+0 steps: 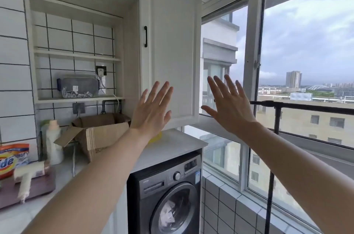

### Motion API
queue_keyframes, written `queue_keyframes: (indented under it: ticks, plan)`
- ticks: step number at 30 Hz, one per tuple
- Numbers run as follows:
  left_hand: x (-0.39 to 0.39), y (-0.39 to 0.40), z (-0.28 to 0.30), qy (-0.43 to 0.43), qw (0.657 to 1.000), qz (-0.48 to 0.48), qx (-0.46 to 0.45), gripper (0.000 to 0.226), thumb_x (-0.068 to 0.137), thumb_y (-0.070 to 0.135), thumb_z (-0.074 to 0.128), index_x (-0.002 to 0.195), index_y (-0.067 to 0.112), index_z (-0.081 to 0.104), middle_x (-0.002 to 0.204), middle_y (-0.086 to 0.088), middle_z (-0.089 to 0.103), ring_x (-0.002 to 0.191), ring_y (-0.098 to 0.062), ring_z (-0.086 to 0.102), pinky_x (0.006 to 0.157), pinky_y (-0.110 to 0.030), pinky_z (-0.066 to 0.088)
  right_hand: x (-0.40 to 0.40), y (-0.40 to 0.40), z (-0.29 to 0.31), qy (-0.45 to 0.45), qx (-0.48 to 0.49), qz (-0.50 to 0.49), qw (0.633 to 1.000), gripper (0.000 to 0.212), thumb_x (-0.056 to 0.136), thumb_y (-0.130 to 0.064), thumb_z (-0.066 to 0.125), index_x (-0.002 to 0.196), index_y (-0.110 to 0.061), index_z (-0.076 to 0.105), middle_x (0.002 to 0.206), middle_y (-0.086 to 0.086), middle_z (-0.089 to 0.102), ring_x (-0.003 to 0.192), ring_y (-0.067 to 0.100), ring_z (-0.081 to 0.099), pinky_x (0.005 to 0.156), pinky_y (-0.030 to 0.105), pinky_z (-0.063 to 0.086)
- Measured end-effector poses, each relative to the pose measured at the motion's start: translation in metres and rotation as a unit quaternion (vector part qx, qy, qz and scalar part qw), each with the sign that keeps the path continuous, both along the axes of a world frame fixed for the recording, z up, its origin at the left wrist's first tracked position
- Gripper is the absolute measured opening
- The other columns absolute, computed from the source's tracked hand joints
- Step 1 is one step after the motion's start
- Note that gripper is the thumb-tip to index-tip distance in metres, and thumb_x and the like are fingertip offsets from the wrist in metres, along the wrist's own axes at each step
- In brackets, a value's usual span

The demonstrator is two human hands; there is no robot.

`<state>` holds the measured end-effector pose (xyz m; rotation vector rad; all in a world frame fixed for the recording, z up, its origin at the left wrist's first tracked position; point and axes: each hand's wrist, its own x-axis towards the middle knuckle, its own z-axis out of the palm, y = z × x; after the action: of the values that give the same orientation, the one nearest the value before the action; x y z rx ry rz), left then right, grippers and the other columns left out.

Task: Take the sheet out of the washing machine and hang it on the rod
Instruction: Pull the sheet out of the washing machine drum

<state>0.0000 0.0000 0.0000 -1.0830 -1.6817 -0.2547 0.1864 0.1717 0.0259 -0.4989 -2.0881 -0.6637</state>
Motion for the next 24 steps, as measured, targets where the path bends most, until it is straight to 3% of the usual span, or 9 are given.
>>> queue_keyframes:
  ticks: [5,9,12,17,20,24]
  plan:
    - [-0.023,0.033,-0.018,0.012,1.0,-0.024,0.005,0.056,0.093,0.028,0.055,0.143,0.008,0.042,0.146,-0.011,0.047,0.137,-0.032,0.041,0.106,-0.047,0.04,-0.029,0.03,-0.027,-0.014,0.007,0.011,1.0,0.073,0.095,-0.059,0.03,0.15,-0.011,0.025,0.15,0.011,0.038,0.143,0.031,0.025,0.117,0.048,0.02]
    - [-0.053,0.063,-0.039,0.03,0.998,-0.047,0.013,0.039,0.09,0.025,0.049,0.125,0.007,0.057,0.113,-0.009,0.068,0.111,-0.031,0.059,0.082,-0.04,0.05,-0.059,0.055,-0.053,-0.02,0.005,0.03,0.999,0.064,0.095,-0.052,0.037,0.141,-0.007,0.042,0.138,0.012,0.051,0.133,0.032,0.042,0.111,0.047,0.033]
    - [-0.084,0.088,-0.057,0.009,0.997,-0.08,0.007,0.024,0.088,0.02,0.054,0.105,0.006,0.062,0.091,-0.009,0.071,0.094,-0.032,0.062,0.073,-0.04,0.051,-0.088,0.075,-0.073,-0.02,0.001,0.046,0.999,0.056,0.093,-0.045,0.051,0.132,-0.005,0.051,0.127,0.012,0.06,0.121,0.031,0.053,0.101,0.045,0.043]
    - [-0.144,0.128,-0.092,-0.043,0.996,-0.079,-0.016,0.01,0.086,0.017,0.057,0.087,0.009,0.064,0.078,-0.004,0.069,0.08,-0.026,0.062,0.065,-0.036,0.048,-0.144,0.118,-0.107,-0.051,-0.034,0.045,0.997,0.053,0.09,-0.041,0.057,0.128,-0.004,0.055,0.117,0.011,0.064,0.111,0.03,0.06,0.095,0.042,0.049]
    - [-0.173,0.149,-0.116,-0.066,0.994,-0.081,-0.028,0.009,0.081,0.015,0.069,0.086,0.009,0.065,0.076,-0.003,0.07,0.076,-0.025,0.062,0.064,-0.034,0.048,-0.173,0.14,-0.129,-0.064,-0.056,0.041,0.996,0.051,0.089,-0.037,0.061,0.128,-0.004,0.055,0.116,0.012,0.065,0.109,0.031,0.061,0.094,0.041,0.051]
    - [-0.21,0.175,-0.155,-0.115,0.989,-0.071,-0.055,0.016,0.087,0.021,0.056,0.091,0.01,0.067,0.078,-0.004,0.069,0.079,-0.025,0.062,0.065,-0.036,0.052,-0.206,0.167,-0.163,-0.087,-0.082,0.029,0.992,0.051,0.087,-0.034,0.062,0.127,-0.004,0.055,0.114,0.011,0.066,0.107,0.03,0.062,0.092,0.041,0.052]
